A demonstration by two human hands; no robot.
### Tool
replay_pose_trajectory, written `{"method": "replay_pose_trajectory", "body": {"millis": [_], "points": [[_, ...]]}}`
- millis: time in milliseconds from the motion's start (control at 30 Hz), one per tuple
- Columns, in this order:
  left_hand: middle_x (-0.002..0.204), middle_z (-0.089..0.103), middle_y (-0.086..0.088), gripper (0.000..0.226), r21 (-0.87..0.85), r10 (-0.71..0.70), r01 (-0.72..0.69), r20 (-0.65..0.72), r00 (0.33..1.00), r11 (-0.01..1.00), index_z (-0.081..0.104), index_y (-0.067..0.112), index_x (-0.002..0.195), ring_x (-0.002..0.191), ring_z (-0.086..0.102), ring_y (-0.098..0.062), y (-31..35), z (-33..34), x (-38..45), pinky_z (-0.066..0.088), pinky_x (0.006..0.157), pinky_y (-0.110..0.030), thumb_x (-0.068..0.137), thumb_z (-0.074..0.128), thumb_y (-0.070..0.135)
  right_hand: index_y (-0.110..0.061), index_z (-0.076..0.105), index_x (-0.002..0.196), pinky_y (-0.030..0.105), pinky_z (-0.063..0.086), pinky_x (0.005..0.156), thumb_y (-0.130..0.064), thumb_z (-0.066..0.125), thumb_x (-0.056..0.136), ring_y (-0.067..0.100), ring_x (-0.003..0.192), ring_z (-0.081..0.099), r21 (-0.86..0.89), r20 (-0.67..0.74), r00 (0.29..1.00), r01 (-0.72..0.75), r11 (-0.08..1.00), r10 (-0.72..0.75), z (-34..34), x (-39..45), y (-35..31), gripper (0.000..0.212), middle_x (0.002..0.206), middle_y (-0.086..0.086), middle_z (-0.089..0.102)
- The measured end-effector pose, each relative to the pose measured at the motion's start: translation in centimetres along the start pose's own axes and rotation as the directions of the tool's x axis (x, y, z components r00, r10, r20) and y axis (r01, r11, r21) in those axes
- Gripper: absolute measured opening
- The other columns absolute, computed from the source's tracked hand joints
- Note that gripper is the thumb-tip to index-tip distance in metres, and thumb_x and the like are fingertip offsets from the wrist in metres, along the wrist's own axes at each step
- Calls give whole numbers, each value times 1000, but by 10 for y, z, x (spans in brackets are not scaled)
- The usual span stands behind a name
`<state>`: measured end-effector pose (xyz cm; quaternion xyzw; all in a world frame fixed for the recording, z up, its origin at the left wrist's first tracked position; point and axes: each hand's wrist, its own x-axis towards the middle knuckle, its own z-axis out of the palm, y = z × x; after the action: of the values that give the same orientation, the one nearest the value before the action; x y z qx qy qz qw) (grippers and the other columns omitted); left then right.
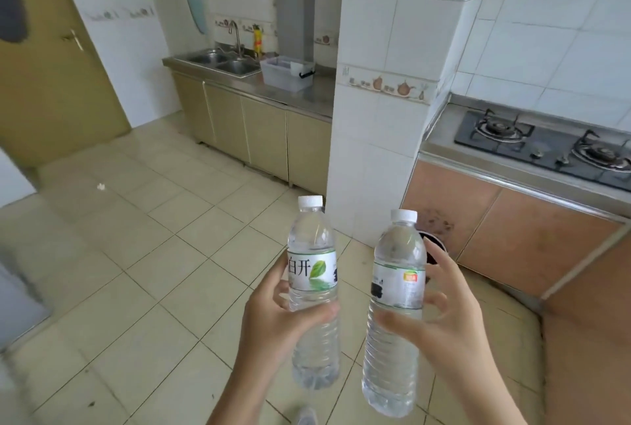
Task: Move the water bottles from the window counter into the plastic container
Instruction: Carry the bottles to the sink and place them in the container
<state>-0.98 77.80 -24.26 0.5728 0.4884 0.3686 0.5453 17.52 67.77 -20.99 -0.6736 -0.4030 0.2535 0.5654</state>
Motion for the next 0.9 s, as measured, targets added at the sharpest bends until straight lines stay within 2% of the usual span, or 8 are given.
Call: {"method": "replay_pose_trajectory", "body": {"millis": [133, 267, 367, 500, 633, 733, 833, 900], "points": [[95, 76, 8, 77, -9, 12, -12, -14, 1000, 1000, 62, 55, 114, 92, 71, -21, 14, -8, 84, 58, 86, -43, 44, 88, 38, -51, 41, 130, 22, 50, 65, -10, 93, 49, 1, 83, 64, 5, 17, 1000, 11, 1000, -12, 38, 82, 3, 105, 116, -28, 57], [97, 77, 8, 74, -42, 18, -19, -9, 1000, 999, 63, 50, 114, 95, 72, -19, 31, -19, 159, 57, 90, -47, 48, 90, 31, -48, 41, 132, 23, 50, 67, -10, 93, 49, 4, 86, 65, -2, 19, 1000, 19, 1000, -19, 68, 153, 2, 106, 118, -25, 55], [98, 77, 8, 74, -49, 25, -27, -24, 999, 998, 64, 48, 115, 96, 72, -19, 42, -28, 206, 57, 90, -49, 48, 90, 32, -50, 42, 131, 26, 50, 67, -8, 93, 47, 11, 87, 66, -16, 26, 999, 25, 1000, -24, 87, 201, 2, 107, 117, -21, 56], [97, 77, 7, 76, -53, 33, -36, -59, 998, 998, 63, 47, 118, 90, 73, -17, 50, -39, 269, 58, 87, -47, 48, 89, 30, -56, 40, 127, 35, 53, 74, -12, 93, 46, 9, 87, 67, -34, 68, 997, 29, 999, -27, 120, 271, 5, 107, 118, -18, 59], [96, 77, 6, 76, -54, 46, -50, -74, 996, 997, 63, 50, 117, 82, 72, -10, 52, -52, 339, 56, 77, -30, 51, 89, 23, -51, 41, 129, 31, 51, 71, -10, 95, 43, 3, 80, 66, -26, 123, 992, 38, 999, -34, 163, 347, 11, 109, 116, -19, 60], [99, 77, 6, 83, -19, 55, -58, -107, 993, 998, 58, 51, 124, 85, 72, -9, 53, -61, 404, 54, 76, -24, 51, 90, 27, -44, 44, 129, 28, 49, 64, -5, 94, 42, 1, 77, 65, -7, 172, 983, 64, 998, -62, 200, 413, 19, 108, 114, -18, 62], [92, 77, 8, 73, -1, 56, -56, -136, 989, 998, 63, 55, 111, 73, 68, -3, 59, -66, 478, 50, 68, -12, 53, 91, 21, -56, 43, 122, 29, 51, 67, -8, 94, 42, 5, 78, 66, 8, 208, 975, 76, 997, -76, 237, 487, 28, 107, 113, -19, 62], [89, 77, 10, 71, 15, 40, -38, -153, 987, 999, 64, 58, 104, 68, 66, 0, 66, -70, 524, 48, 63, -9, 57, 93, 12, -62, 41, 118, 28, 51, 72, -8, 94, 43, 3, 81, 66, 16, 225, 972, 72, 997, -73, 259, 534, 28, 106, 110, -24, 61]]}}
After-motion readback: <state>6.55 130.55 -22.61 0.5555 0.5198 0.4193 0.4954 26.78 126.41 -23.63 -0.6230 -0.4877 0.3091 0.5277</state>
